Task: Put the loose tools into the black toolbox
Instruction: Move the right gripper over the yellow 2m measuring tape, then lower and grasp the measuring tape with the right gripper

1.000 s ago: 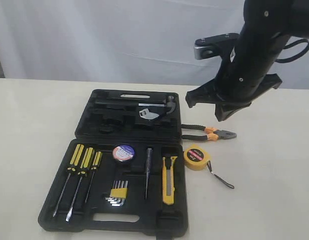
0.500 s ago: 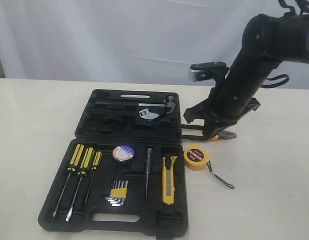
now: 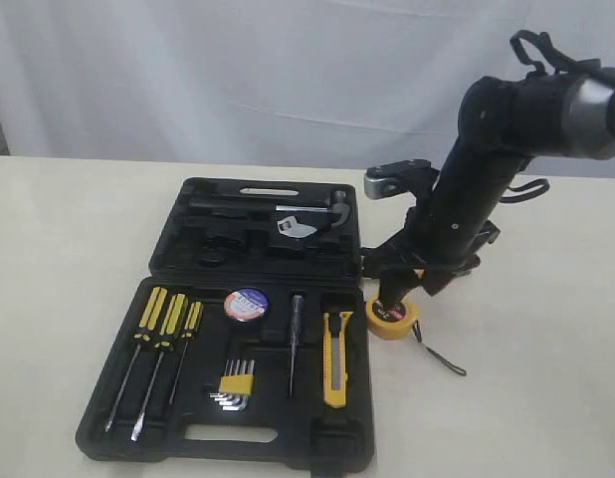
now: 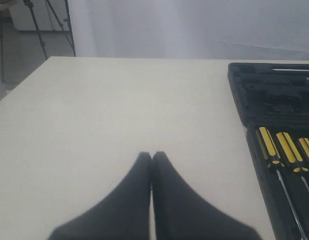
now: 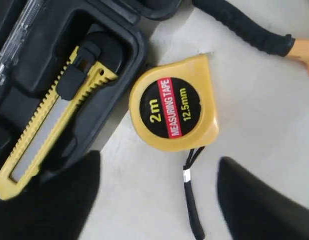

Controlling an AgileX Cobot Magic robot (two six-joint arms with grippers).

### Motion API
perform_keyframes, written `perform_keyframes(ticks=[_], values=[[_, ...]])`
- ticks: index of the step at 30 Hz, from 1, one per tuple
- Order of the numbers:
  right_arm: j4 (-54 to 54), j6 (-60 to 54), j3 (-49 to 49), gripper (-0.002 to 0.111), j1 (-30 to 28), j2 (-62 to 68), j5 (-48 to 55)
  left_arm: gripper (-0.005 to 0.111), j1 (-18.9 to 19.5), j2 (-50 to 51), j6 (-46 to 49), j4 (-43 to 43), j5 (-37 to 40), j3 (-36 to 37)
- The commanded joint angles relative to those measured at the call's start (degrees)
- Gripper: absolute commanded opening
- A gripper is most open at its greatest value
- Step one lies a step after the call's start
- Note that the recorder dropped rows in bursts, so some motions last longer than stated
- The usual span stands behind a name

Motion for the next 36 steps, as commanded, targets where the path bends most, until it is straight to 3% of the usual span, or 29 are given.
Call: perform_keyframes(ticks=[1, 12, 36], values=[[0.1, -2.5, 0.0, 0.087, -0.3, 0.0, -2.8, 0.0, -0.3, -0.1, -0.1, -0.6, -0.6, 0.1], [-1.7, -9.4, 0.0, 0.087, -0.3, 0.0, -6.1, 0.0, -0.3, -0.1, -0.1, -0.6, -0.6, 0.1], [-1.1, -10.3, 0.0, 0.087, -0.3, 5.2, -6.6, 0.0, -0.3, -0.1, -0.1, -0.6, -0.6, 0.1]])
